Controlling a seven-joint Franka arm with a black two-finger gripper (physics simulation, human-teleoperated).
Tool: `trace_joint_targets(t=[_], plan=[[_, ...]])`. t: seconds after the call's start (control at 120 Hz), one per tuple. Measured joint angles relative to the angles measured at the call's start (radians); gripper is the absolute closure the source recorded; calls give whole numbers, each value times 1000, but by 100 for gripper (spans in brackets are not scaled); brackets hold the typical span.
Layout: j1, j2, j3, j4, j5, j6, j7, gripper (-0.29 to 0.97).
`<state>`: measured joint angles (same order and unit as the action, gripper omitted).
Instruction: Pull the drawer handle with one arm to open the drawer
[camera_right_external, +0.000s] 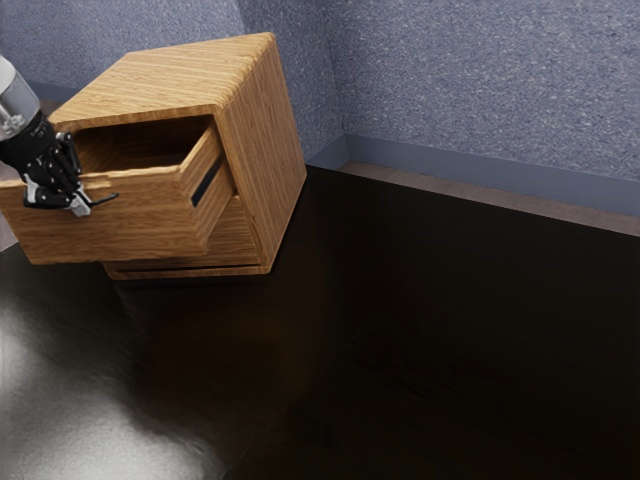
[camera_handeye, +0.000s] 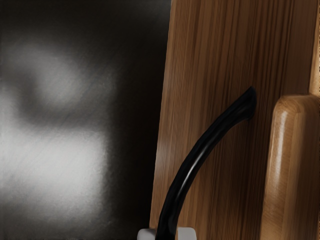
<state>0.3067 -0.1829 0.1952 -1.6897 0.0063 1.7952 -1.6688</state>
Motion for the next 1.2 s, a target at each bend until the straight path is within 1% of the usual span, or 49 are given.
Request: trace_joint_targets(t=[0.958, 1.2], plan=[[-7, -244, -4, -254, 12, 45, -2, 79], [-7, -268, -5, -279, 13, 48, -2, 79]])
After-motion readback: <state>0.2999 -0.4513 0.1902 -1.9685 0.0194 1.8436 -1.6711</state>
